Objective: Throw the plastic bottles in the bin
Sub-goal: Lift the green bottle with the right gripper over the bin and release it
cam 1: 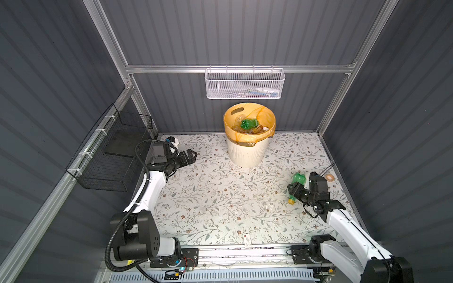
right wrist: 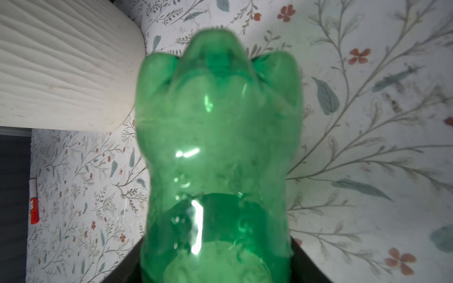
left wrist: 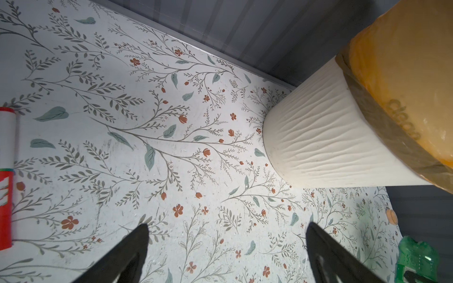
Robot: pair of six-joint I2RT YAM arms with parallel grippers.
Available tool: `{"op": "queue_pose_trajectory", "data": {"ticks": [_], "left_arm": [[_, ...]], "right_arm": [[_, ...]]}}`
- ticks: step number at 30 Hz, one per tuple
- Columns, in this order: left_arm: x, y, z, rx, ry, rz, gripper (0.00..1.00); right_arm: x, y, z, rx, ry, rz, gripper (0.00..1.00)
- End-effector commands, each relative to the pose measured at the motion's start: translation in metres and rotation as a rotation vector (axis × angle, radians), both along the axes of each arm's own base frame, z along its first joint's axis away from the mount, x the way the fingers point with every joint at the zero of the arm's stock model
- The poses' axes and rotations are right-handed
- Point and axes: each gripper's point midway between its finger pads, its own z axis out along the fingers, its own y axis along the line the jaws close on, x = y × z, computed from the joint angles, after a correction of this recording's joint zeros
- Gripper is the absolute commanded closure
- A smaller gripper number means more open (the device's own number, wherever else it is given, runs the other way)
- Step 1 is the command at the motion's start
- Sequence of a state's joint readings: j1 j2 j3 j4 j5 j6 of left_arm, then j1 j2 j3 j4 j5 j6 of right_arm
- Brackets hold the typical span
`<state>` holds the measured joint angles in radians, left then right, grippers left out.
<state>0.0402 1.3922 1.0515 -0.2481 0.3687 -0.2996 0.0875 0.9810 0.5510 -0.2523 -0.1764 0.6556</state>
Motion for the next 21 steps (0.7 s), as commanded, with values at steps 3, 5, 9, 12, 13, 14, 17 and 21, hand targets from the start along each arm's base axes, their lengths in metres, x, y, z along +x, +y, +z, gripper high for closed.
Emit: {"op": "queue_pose_trajectory", "data": {"ticks": [3,5,9,12,13,14,17,21], "left_arm": [[-0.004,-0.002,-0.005,-0.021,0.017,-0.011,0.00],[-0.005,-0.002,-0.004,-0.017,0.014,-0.008,0.00],[-0.006,0.000,-0.001,-0.009,0.002,-0.003,0.00],[-0.005,-0.001,-0.002,-0.010,0.006,-0.004,0.00],[-0.005,-0.001,-0.003,-0.012,0.009,-0.005,0.00],[-0.005,-0.001,-0.004,-0.013,0.013,-0.007,0.00],[-0.004,0.000,-0.004,-0.009,0.012,-0.003,0.00],[-0.005,0.000,-0.006,-0.007,0.016,-0.002,0.00]], "right_arm": [[0.088,0.054,0.244,0.170,-0.420,0.204,0.38],[0.099,0.077,0.334,0.252,-0.528,0.300,0.18],[0.114,0.089,0.391,0.295,-0.550,0.344,0.01],[0.122,0.092,0.385,0.310,-0.529,0.347,0.01],[0.124,0.092,0.380,0.316,-0.519,0.345,0.01],[0.125,0.091,0.372,0.317,-0.507,0.337,0.01],[0.125,0.084,0.358,0.317,-0.495,0.311,0.01],[0.123,0.070,0.349,0.296,-0.491,0.276,0.01]]}}
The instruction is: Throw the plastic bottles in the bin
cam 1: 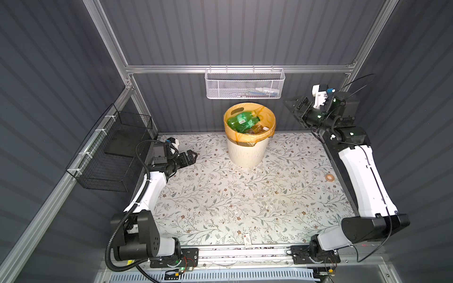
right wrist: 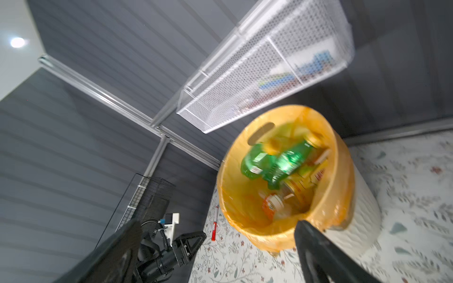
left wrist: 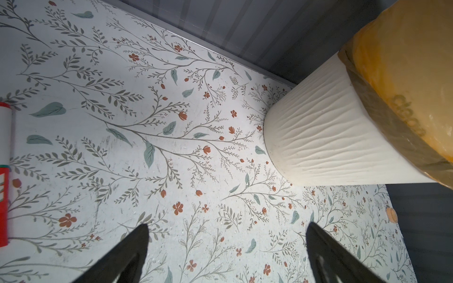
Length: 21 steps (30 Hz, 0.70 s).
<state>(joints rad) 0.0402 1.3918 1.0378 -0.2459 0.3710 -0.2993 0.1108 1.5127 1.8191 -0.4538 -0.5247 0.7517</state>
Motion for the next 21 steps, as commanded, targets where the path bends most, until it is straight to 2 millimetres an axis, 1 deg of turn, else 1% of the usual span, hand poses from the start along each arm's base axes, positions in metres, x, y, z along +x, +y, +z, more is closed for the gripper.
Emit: {"op": "queue_pose_trajectory", "data": {"ticks": [1,3,6,8,10,11,13,15,16,19,21], "left_arm": [[-0.003,0.001,-0.001,-0.002,0.004,0.004,0.00],[-0.002,0.003,0.001,0.002,-0.004,0.014,0.00],[-0.002,0.010,0.002,0.017,-0.016,0.054,0.00],[0.000,0.019,0.002,0.038,-0.018,0.108,0.00],[0.001,0.029,-0.002,0.050,-0.018,0.179,0.00],[0.001,0.035,-0.004,0.062,-0.021,0.215,0.00],[0.000,0.053,-0.015,0.099,-0.025,0.320,0.00],[-0.003,0.072,-0.028,0.149,-0.029,0.423,0.00],[-0.005,0.083,-0.035,0.181,-0.031,0.476,0.00],[-0.016,0.110,-0.056,0.284,-0.044,0.602,0.00],[-0.025,0.125,-0.068,0.361,-0.049,0.660,0.00]], "right_arm": [[-0.010,-0.012,0.005,-0.007,-0.018,-0.026,0.01],[-0.013,-0.023,-0.002,-0.048,-0.022,-0.064,0.01],[-0.016,-0.046,-0.030,-0.139,-0.002,-0.152,0.01],[-0.020,-0.064,-0.055,-0.182,0.028,-0.213,0.01],[-0.024,-0.087,-0.091,-0.217,0.078,-0.292,0.01],[-0.027,-0.097,-0.104,-0.221,0.091,-0.321,0.01],[-0.035,-0.120,-0.140,-0.252,0.116,-0.399,0.01],[-0.046,-0.140,-0.171,-0.312,0.126,-0.471,0.01],[-0.052,-0.150,-0.177,-0.354,0.103,-0.512,0.01],[-0.066,-0.178,-0.210,-0.474,0.108,-0.632,0.01],[-0.072,-0.187,-0.233,-0.540,0.098,-0.667,0.01]]}}
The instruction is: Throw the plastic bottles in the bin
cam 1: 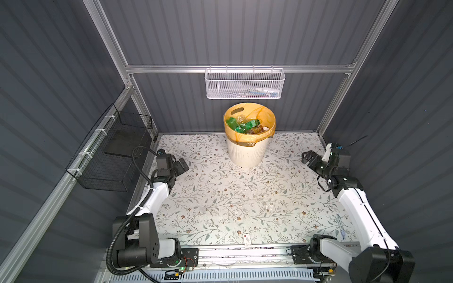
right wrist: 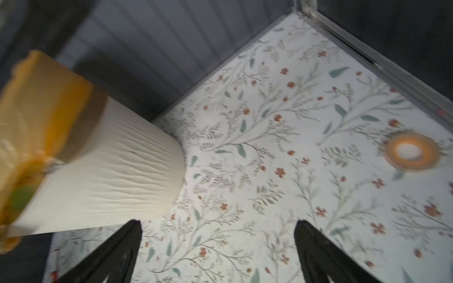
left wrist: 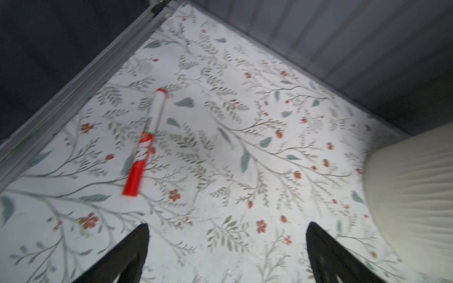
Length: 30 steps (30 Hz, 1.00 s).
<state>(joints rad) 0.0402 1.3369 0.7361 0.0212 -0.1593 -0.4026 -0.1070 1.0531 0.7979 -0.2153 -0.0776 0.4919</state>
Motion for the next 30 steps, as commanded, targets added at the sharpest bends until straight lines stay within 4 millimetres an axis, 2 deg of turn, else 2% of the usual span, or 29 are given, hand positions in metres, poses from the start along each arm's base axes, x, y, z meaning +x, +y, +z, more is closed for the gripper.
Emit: {"op": "queue_pose_trajectory", "data": {"ticks": [1,4,7,12,13,14,16,19,21,25,27,28,29,30], "left_arm": [[-0.010,0.044,-0.003,0.170,-0.048,0.201,0.00],[-0.024,0.058,-0.012,0.264,-0.053,0.245,0.00],[-0.028,0.063,-0.018,0.320,-0.075,0.250,0.00],[-0.022,0.056,-0.034,0.339,-0.129,0.191,0.00],[-0.020,0.053,-0.037,0.348,-0.152,0.166,0.00],[-0.014,0.049,-0.032,0.360,-0.194,0.139,0.00],[-0.007,0.043,-0.040,0.354,-0.131,0.083,0.00],[0.003,0.034,-0.042,0.355,-0.119,0.010,0.00],[0.004,0.025,-0.041,0.349,-0.146,-0.042,0.00],[0.004,0.008,-0.037,0.285,-0.240,-0.108,0.00],[0.005,-0.001,-0.048,0.277,-0.286,-0.142,0.00],[0.008,-0.008,-0.048,0.298,-0.321,-0.162,0.00],[0.009,-0.014,-0.056,0.311,-0.301,-0.182,0.00],[0.015,-0.015,-0.053,0.355,-0.315,-0.165,0.00]], "right_arm": [[0.000,-0.034,0.002,-0.211,-0.111,-0.113,0.01],[-0.007,-0.049,-0.028,-0.264,-0.082,-0.176,0.01],[-0.010,-0.060,-0.049,-0.307,-0.092,-0.218,0.01],[-0.009,-0.068,-0.073,-0.363,-0.190,-0.253,0.01],[-0.006,-0.066,-0.074,-0.366,-0.219,-0.245,0.01],[-0.003,-0.065,-0.072,-0.363,-0.232,-0.240,0.01],[0.006,-0.060,-0.071,-0.382,-0.244,-0.190,0.01],[0.018,-0.054,-0.075,-0.393,-0.262,-0.142,0.01],[0.022,-0.042,-0.077,-0.388,-0.251,-0.062,0.01],[0.025,-0.029,-0.076,-0.390,-0.291,0.012,0.01],[0.029,-0.021,-0.081,-0.396,-0.293,0.064,0.01],[0.031,-0.017,-0.090,-0.395,-0.272,0.088,0.01],[0.033,-0.014,-0.089,-0.411,-0.316,0.090,0.01],[0.031,-0.013,-0.085,-0.417,-0.336,0.088,0.01]]}}
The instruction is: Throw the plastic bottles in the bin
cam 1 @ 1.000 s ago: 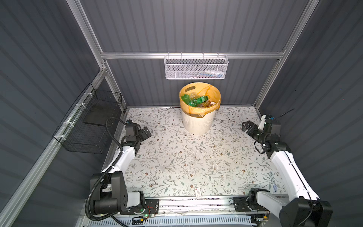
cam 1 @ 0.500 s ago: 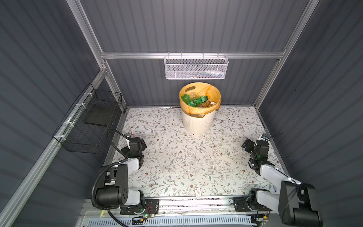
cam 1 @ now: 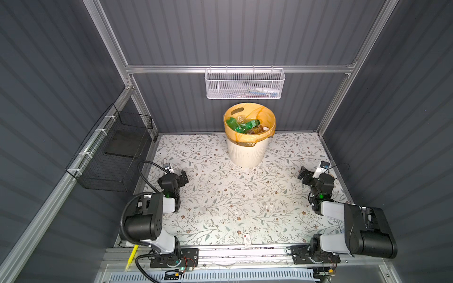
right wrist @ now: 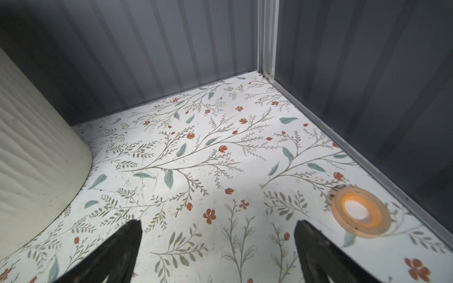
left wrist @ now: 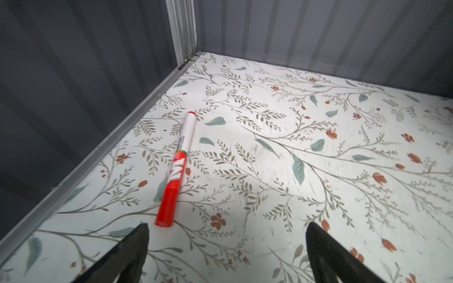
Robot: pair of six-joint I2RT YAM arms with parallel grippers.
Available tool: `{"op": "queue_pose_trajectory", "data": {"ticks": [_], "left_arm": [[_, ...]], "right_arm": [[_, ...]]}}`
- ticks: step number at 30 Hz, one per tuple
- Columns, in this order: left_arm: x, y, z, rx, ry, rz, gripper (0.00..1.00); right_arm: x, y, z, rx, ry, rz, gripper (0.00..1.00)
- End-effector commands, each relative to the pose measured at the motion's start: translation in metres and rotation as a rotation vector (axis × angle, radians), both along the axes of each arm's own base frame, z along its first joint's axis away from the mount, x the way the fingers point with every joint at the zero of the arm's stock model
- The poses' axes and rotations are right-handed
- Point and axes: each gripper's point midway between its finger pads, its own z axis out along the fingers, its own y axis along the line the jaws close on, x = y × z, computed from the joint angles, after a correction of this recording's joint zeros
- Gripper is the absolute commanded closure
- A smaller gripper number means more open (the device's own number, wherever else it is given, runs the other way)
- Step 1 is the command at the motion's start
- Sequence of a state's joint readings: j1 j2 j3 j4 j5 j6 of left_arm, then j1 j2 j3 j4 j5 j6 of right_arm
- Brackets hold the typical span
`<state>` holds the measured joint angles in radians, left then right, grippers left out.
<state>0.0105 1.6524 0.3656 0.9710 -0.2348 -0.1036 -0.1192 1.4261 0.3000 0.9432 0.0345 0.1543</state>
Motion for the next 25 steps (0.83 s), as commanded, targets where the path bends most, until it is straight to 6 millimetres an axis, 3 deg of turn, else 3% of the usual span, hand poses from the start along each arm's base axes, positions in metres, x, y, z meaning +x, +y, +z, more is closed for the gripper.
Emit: {"op": "queue_pose_trajectory", "data": {"ticks": [1,3,25], "left_arm": [[0.0151,-0.0206,0.0096,0.062,-0.045,-0.073,0.00],[0.0236,-0.0207,0.0015,0.082,0.017,-0.069,0.00],[0.0234,-0.0266,0.0021,0.113,0.023,-0.067,0.00]], "right_arm": [[0.0037,0.0106,0.0069,-0.031,-0.029,0.054,0.01],[0.0049,0.0112,0.0067,-0.039,-0.045,0.053,0.01],[0.0044,0.0103,0.0077,-0.041,-0.051,0.044,0.01]]}}
